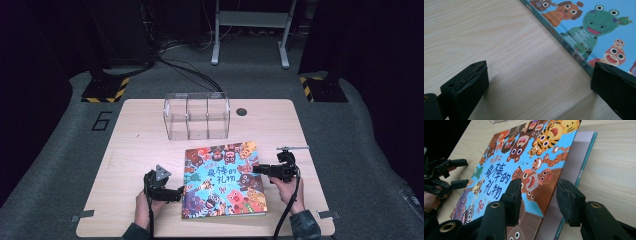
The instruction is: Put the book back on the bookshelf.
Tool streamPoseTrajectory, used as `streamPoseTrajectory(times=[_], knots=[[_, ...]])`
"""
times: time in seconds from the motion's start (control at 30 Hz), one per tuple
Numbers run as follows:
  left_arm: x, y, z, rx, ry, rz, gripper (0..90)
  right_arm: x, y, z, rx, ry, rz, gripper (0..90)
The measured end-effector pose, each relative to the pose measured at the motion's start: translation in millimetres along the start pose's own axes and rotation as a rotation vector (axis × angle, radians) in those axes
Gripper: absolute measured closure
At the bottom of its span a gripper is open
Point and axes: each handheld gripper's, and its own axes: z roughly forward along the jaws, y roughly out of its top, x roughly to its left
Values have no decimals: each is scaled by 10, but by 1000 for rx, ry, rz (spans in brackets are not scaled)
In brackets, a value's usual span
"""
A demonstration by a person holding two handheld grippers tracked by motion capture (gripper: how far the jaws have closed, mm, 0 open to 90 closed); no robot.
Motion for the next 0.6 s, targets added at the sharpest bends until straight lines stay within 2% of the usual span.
streamPoseTrajectory(times=[0.07, 0.1, 0.13, 0.17, 0.2, 0.27, 0.33, 0.6], knots=[[0, 0, 0, 1, -1, 0, 14, -3, -10, -1, 0, 1, -3, 549], [4, 2, -4, 6, -1, 5, 14, -2, -23, -9, 1, 6, 8, 550], [0, 0, 0, 0, 0, 0, 14, -10, -48, -20, 3, 32, 25, 573], [2, 2, -3, 5, -1, 2, 14, -10, -48, -20, 3, 32, 25, 573], [1, 0, -1, 0, -1, 1, 14, 15, -71, 17, 16, 85, 24, 574], [6, 1, -5, 6, -2, 7, 14, 36, -74, 35, 18, 82, 5, 576], [4, 0, -3, 3, -2, 4, 14, 155, -54, 64, 31, 28, -37, 556], [5, 0, -3, 2, -4, 4, 16, 267, 63, 81, 40, 15, -95, 519]])
